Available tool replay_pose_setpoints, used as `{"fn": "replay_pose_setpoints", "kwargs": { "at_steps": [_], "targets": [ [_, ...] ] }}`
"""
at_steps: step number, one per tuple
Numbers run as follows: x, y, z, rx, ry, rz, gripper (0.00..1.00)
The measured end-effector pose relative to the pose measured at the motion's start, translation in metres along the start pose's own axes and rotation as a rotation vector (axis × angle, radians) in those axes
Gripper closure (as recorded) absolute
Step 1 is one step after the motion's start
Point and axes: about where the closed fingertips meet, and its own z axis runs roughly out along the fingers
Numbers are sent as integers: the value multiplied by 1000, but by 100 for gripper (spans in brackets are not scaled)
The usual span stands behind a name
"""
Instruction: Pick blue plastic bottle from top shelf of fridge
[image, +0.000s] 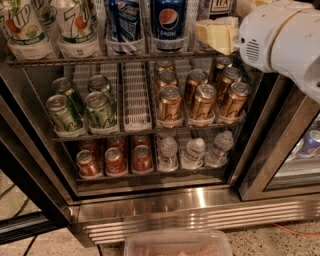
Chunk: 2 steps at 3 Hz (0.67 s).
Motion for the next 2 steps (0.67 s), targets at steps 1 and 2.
{"fn": "replay_pose_setpoints", "kwargs": {
  "at_steps": [1, 2],
  "targets": [
    [1, -1, 6, 20, -6, 3, 43],
    [3, -4, 11, 34, -9, 14, 44]
  ]
}}
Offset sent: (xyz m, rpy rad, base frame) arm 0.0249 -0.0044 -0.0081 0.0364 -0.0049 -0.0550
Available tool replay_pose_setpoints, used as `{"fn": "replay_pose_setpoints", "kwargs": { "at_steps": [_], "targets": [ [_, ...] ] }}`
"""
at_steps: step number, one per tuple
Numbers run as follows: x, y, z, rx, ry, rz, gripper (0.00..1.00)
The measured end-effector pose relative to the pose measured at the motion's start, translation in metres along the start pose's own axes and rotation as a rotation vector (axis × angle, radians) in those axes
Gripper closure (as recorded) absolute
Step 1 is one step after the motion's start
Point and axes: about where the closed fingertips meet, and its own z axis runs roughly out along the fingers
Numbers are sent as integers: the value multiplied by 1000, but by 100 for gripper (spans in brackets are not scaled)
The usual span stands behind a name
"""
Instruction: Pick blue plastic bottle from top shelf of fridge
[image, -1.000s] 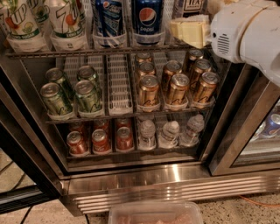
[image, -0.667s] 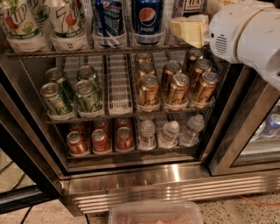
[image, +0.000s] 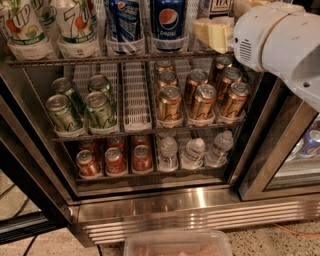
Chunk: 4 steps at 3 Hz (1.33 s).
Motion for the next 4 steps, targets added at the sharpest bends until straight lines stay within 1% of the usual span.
{"fn": "replay_pose_setpoints", "kwargs": {
  "at_steps": [2, 3, 4],
  "targets": [
    [2, -13, 6, 46, -8, -6, 43],
    [3, -21, 30, 73, -25, -25, 40],
    [3, -23, 36, 76, -26, -26, 40]
  ]
}}
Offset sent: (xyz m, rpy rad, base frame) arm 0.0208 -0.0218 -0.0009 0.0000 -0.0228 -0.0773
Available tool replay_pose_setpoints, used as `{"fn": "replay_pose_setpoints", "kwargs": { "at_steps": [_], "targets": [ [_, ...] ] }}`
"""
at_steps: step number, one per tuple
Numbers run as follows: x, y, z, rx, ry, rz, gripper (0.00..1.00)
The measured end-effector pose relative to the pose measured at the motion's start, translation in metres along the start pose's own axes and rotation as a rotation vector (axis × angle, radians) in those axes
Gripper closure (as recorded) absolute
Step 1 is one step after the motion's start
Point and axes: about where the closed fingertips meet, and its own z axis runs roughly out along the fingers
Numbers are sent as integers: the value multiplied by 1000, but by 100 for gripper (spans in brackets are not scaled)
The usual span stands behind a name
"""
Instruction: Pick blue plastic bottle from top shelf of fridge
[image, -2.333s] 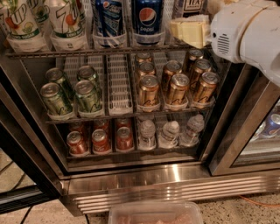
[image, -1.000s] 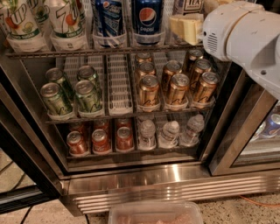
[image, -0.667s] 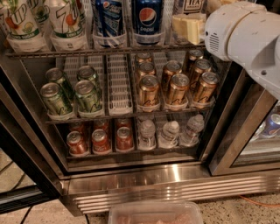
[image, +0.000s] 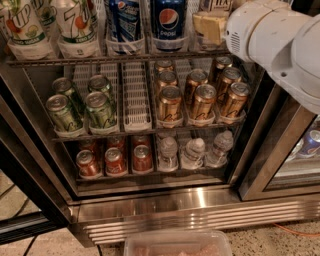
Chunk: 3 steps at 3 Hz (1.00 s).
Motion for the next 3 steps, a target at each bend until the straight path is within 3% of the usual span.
{"fn": "replay_pose_setpoints", "kwargs": {
  "at_steps": [3],
  "targets": [
    [-4, 10, 16, -13, -7, 54, 41]
  ]
}}
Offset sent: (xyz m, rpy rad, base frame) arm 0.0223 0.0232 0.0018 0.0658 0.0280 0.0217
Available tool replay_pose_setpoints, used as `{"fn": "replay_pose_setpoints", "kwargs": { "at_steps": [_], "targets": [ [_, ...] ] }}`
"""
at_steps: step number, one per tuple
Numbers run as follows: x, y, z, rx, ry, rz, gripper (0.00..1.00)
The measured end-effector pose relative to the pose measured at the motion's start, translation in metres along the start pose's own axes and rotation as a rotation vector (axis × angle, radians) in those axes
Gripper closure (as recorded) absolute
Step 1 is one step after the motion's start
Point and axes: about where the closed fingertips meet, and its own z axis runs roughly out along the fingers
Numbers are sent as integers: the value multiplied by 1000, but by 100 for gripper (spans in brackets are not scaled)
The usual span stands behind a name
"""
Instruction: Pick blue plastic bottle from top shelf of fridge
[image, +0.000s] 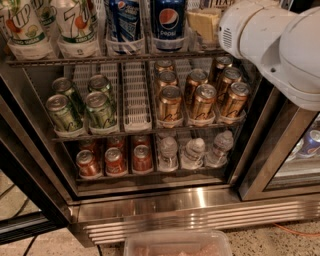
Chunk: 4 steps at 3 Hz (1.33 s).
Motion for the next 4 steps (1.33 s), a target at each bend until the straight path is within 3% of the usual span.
{"fn": "replay_pose_setpoints", "kwargs": {
  "at_steps": [1, 2, 3, 4],
  "targets": [
    [1, -1, 1, 2, 2, 14, 60],
    [1, -1, 1, 2, 2, 14, 91],
    [1, -1, 1, 2, 2, 14, 100],
    [1, -1, 1, 2, 2, 14, 100]
  ]
}}
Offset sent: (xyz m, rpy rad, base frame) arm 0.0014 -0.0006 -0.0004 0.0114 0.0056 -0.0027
